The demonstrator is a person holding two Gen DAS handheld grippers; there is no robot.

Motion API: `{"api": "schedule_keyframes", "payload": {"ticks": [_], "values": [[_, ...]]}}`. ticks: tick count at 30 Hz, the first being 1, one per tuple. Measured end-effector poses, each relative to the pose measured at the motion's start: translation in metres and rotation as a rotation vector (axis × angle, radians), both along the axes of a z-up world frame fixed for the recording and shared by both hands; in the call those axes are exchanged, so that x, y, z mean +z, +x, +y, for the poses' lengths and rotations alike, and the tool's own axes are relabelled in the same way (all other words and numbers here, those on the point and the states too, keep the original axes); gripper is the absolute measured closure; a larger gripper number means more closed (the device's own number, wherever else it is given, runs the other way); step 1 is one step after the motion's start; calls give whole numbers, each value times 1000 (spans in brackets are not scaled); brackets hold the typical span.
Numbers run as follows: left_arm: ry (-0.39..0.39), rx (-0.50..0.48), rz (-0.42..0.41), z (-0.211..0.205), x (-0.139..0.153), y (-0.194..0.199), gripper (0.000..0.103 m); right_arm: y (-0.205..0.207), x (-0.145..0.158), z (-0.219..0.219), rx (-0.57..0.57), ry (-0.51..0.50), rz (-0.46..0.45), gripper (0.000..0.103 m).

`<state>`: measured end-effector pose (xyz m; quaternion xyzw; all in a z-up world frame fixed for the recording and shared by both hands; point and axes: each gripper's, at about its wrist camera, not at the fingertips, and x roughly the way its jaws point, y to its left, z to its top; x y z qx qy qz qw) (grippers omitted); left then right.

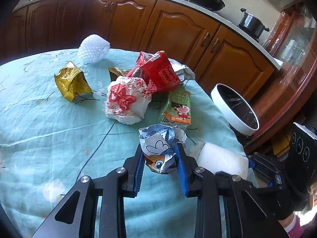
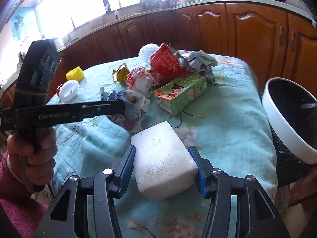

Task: Collect trash
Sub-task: 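Carry the foam block and cartoon wrapper to the bin and release both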

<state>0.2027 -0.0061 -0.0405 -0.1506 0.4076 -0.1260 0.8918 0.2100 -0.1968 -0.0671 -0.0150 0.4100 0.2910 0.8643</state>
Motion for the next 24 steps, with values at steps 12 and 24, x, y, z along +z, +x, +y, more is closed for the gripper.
{"api": "schedule_keyframes", "payload": {"ticks": [12, 24], "values": [[15, -103, -33, -48, 13, 7, 74, 16, 10, -68, -346, 102, -23, 48], [35, -179, -55, -101, 20, 40, 74, 27, 24, -119, -474, 109, -69, 48]]}}
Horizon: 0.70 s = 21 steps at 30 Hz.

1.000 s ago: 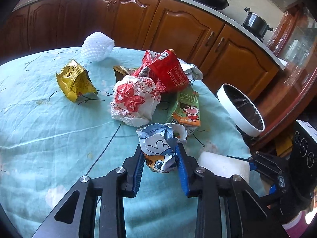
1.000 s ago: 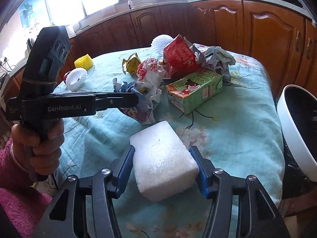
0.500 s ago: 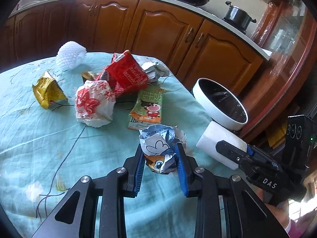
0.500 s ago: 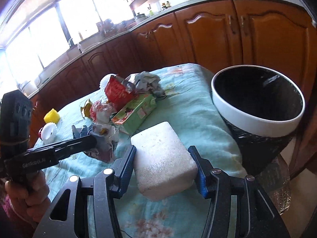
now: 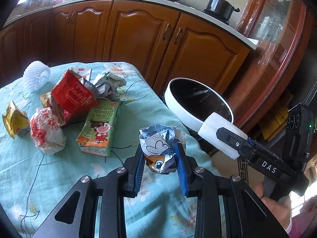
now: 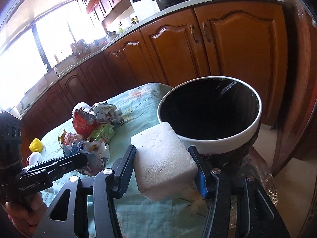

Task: Collect trash
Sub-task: 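Carry the foam block and cartoon wrapper to the bin and release both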

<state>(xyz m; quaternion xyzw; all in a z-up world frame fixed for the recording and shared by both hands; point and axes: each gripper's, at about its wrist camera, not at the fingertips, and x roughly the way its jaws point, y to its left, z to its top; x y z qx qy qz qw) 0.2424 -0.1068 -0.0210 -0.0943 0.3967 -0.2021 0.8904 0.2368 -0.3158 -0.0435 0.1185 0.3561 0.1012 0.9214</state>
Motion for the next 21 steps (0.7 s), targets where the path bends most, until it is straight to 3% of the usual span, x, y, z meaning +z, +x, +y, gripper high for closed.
{"api": "schedule_keyframes", "payload": {"ticks": [21], "values": [[16, -89, -11, -82, 8, 86, 74, 51, 6, -66, -88, -17, 15, 48]]}}
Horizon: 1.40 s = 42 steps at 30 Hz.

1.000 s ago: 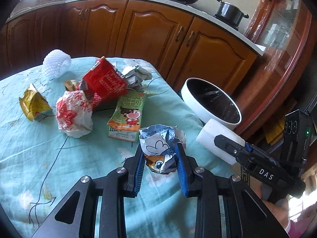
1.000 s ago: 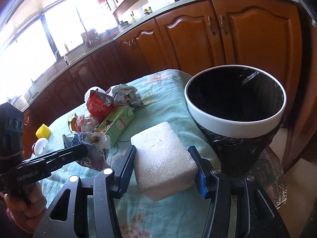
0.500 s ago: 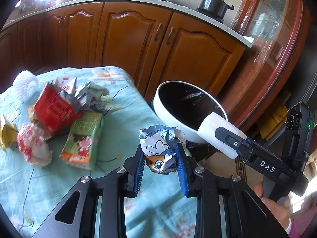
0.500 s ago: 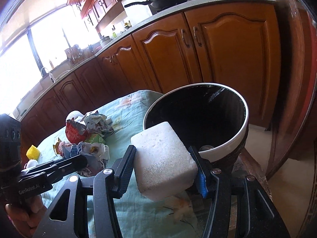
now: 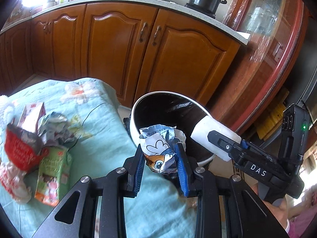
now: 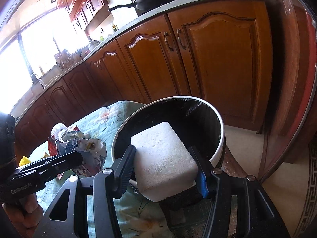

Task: Collect trash
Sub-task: 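Carry the foam block and cartoon wrapper to the bin and release both, then grasp the red-and-white bag with the left tool while the right tool grasps the green milk carton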

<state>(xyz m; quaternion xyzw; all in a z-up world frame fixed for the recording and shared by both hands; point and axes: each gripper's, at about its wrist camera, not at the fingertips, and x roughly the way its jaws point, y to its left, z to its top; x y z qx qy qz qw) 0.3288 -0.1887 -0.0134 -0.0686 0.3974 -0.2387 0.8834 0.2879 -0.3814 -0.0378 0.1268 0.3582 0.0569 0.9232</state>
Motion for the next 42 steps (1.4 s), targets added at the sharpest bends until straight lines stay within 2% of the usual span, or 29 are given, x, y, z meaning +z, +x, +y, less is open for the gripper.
{"api": "schedule_keyframes", "payload": {"ticks": [12, 13, 15, 17, 20, 25, 29, 36, 42], "values": [[50, -26, 67, -43, -22, 58, 69, 38, -7, -21, 9, -6, 49, 43], [50, -25, 70, -45, -23, 61, 66, 40, -8, -22, 11, -3, 54, 42], [45, -26, 82, -47, -26, 64, 57, 46, -11, -25, 8, 6, 65, 35], [43, -17, 86, -48, -28, 67, 41, 48, -14, -28, -1, 16, 70, 28], [41, -15, 83, -48, -31, 66, 41, 45, -15, -32, -8, 33, 63, 25], [31, -5, 86, -36, -32, 54, 39, 32, -11, -34, -20, 50, 42, 24], [25, 21, 74, -18, -31, 34, 38, 17, -5, -28, -20, 61, 18, 17], [13, 86, 70, 21, -31, -5, 37, -16, 1, 3, -4, 75, -13, 15], [2, 155, 66, 65, -32, -43, 37, -36, -6, 39, 43, 92, 2, 14]]}}
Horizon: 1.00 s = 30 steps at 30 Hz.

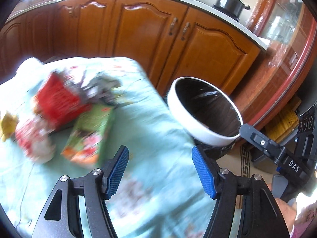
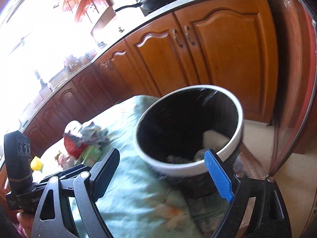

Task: Collect trash
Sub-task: 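Grasp the red-and-white bag with the left tool while the right tool grasps the green milk carton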

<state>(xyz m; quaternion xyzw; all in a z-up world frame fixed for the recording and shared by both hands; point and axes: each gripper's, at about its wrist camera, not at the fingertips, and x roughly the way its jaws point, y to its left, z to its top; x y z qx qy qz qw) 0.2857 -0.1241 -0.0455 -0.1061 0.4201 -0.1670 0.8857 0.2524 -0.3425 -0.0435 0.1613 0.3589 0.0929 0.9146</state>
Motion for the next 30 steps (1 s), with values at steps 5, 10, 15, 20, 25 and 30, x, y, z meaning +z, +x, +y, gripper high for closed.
{"api": "schedule_keyframes", "payload": {"ticks": [5, 10, 15, 20, 25, 30], "values": [[34, 84, -22, 37, 3, -33, 37, -8, -10, 32, 51, 20, 35, 14], [49, 171, -36, 73, 8, -58, 37, -12, -16, 65, 107, 11, 49, 14], [42, 244, -24, 104, 6, -73, 36, -14, -20, 101, 161, -9, 60, 14], [27, 297, -17, 128, 7, -78, 36, -9, -26, 132, 206, -23, 75, 14], [9, 302, -12, 141, 7, -67, 32, -6, -30, 147, 214, -26, 84, 14], [-12, 285, 6, 147, -2, -37, 31, -1, -31, 151, 209, -25, 89, 14]]}}
